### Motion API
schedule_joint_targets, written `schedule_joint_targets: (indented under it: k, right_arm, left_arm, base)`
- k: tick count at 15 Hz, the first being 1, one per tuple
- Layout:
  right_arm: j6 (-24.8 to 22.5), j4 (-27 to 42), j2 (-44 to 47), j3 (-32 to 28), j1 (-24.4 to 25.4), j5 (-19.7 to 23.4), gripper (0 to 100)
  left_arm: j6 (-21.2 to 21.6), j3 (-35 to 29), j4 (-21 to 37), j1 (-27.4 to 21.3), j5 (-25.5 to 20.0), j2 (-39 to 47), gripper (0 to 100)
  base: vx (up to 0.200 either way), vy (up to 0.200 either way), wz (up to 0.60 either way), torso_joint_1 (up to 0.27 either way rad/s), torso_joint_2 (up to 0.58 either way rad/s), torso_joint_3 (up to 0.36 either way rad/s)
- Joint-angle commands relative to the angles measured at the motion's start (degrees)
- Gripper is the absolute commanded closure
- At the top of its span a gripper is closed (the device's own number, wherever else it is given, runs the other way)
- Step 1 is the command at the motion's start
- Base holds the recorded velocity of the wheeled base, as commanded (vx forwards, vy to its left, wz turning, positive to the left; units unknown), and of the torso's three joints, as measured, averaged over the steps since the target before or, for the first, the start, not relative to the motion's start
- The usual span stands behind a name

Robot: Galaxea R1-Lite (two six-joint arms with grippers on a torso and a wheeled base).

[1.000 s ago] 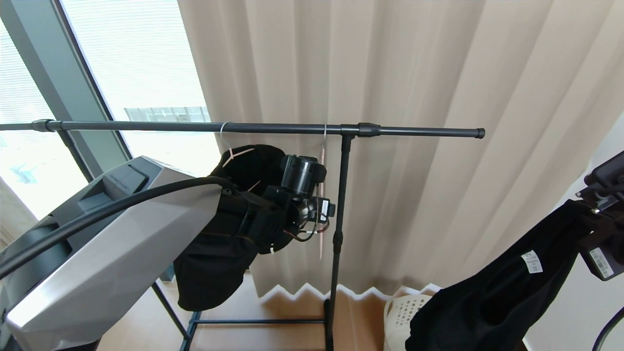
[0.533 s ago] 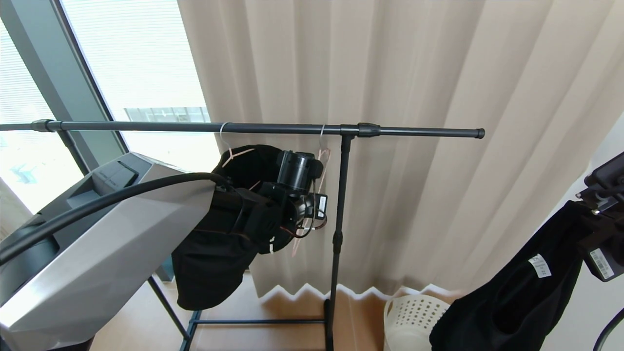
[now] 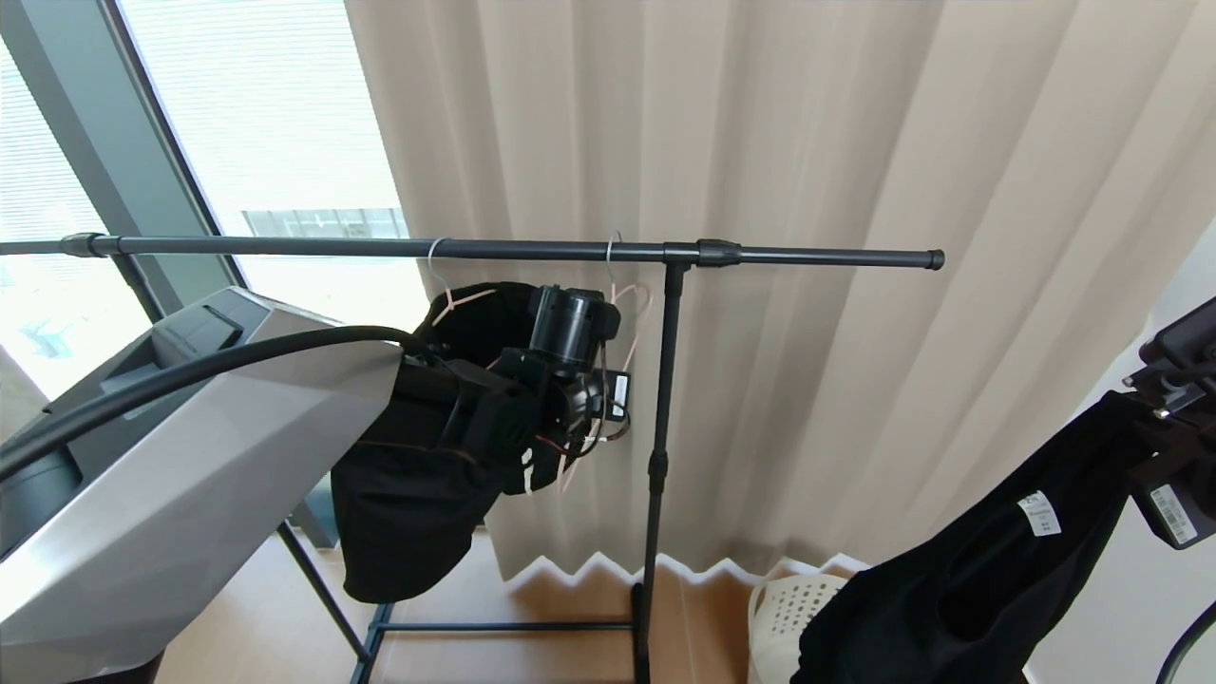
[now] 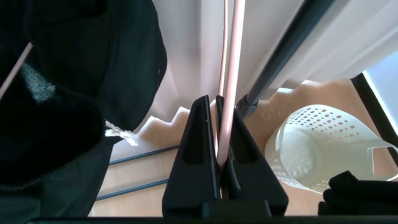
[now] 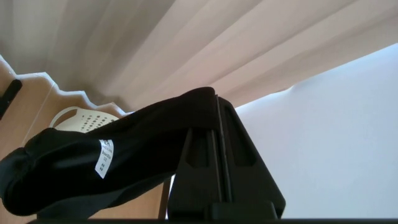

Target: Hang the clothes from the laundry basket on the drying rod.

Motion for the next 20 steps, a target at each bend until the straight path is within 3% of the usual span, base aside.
schedule_joint_targets:
  k: [1, 11, 14, 20]
  right_arm:
    - [-0.03, -0.01, 0.1, -0.04, 0.02, -0.01, 100]
    - [-0.03, -0.01, 0.45, 0.05, 0.02, -0.01, 100]
    - [-0.03, -0.01, 0.63, 0.05, 0.02, -0.01, 100]
    - [-0.03, -0.01, 0.63, 0.05, 0.02, -0.01, 100]
  left_arm:
    - [0.1, 1.48, -0.21, -0.04, -0.03, -2.54, 100]
    - [0.71, 11.93, -0.47, -0.39, -0.38, -11.07, 100]
    - [1.68, 16.77, -2.85, -0.83, -0.47, -14.67, 100]
    - [2.82, 32.85, -7.15, -2.77, -0.73, -25.13, 100]
  base:
    - [0.0, 0.0, 0.0, 0.0, 0.0, 0.0]
    - [0.0, 0.0, 0.0, 0.0, 0.0, 0.0]
    - [0.0, 0.0, 0.0, 0.0, 0.0, 0.0]
    - [0.0, 0.0, 0.0, 0.0, 0.0, 0.0]
